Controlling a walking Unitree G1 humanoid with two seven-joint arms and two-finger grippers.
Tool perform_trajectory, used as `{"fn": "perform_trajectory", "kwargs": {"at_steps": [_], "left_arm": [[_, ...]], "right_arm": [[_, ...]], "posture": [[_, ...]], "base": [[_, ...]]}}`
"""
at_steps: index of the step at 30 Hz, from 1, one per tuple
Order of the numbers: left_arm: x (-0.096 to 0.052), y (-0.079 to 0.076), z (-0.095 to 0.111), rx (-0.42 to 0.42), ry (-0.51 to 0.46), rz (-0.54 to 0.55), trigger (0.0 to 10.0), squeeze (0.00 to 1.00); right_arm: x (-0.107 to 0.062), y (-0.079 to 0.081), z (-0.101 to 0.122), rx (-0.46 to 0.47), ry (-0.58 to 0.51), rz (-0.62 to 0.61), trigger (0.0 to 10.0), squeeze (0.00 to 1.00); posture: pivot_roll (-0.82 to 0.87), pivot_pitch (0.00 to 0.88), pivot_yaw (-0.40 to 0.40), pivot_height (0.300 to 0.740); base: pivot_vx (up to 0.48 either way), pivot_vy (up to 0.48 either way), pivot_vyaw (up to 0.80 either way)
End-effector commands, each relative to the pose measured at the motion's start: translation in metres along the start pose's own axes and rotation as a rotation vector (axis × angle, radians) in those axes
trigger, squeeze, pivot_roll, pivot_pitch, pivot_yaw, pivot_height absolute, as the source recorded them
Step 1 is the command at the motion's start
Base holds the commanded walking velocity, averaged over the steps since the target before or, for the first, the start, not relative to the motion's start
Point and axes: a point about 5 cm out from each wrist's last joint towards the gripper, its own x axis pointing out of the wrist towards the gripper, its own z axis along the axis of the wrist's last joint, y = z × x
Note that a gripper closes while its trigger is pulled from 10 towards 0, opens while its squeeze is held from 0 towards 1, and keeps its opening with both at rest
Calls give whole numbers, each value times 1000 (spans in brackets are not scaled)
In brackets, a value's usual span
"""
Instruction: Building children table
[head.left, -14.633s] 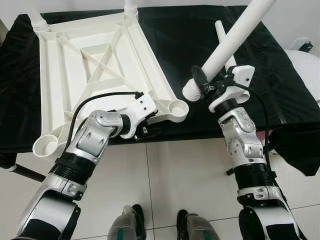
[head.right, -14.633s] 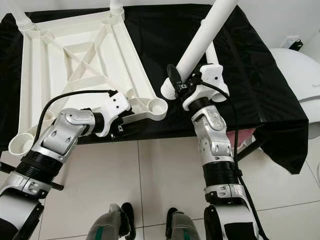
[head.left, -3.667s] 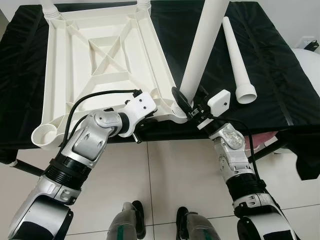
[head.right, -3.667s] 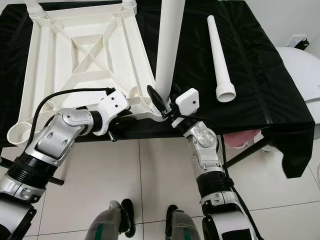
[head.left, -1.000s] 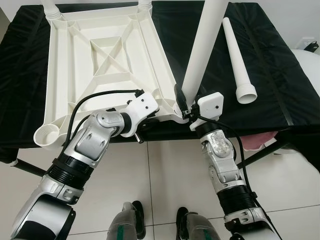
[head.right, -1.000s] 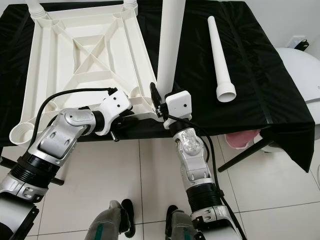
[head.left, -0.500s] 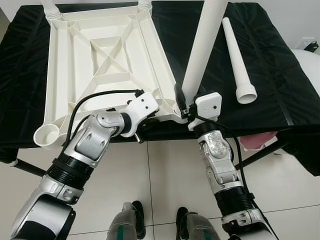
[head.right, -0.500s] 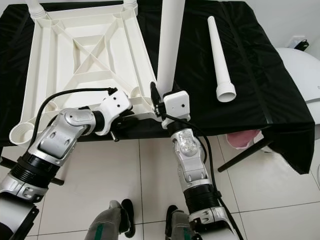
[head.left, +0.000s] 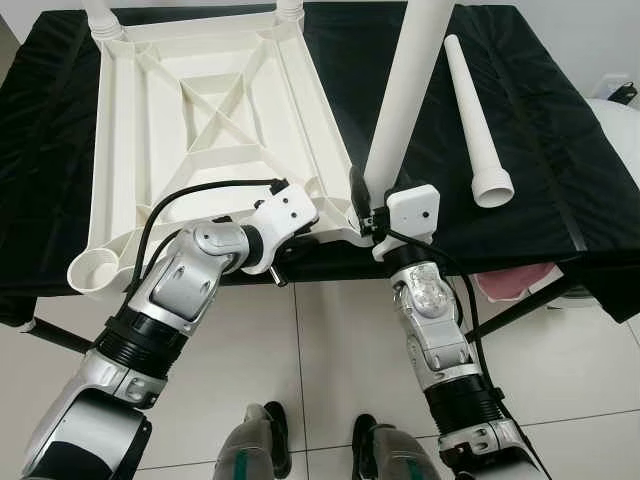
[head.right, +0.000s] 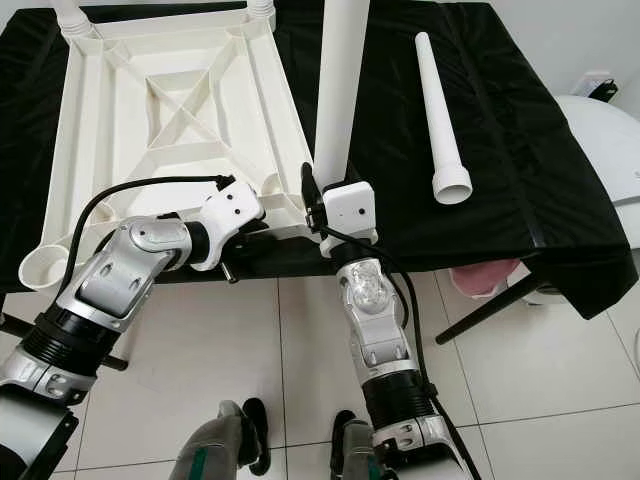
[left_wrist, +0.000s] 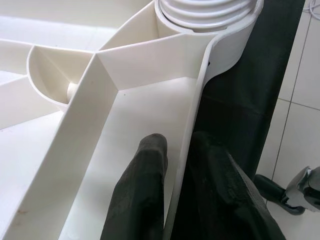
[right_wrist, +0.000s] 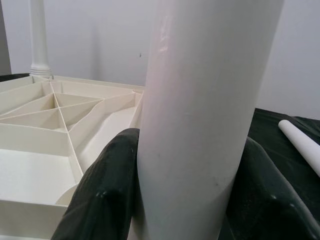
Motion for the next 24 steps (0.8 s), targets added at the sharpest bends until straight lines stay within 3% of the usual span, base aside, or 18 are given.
{"fn": "perform_trajectory", "kwargs": {"at_steps": [1,24], "left_arm": [[-1,-2,23,84,-78,-28,10000,0],[-2,0,23,83,-78,-22,10000,0]], "right_arm": [[-15,-12,-26,-19,152,-76,10000,0],[-15,-6,-28,-31,183,-159,10000,0]], "posture": [[-70,202,-10,740],[-66,210,-11,740]], "base": [[0,0,0],[0,0,0]]}}
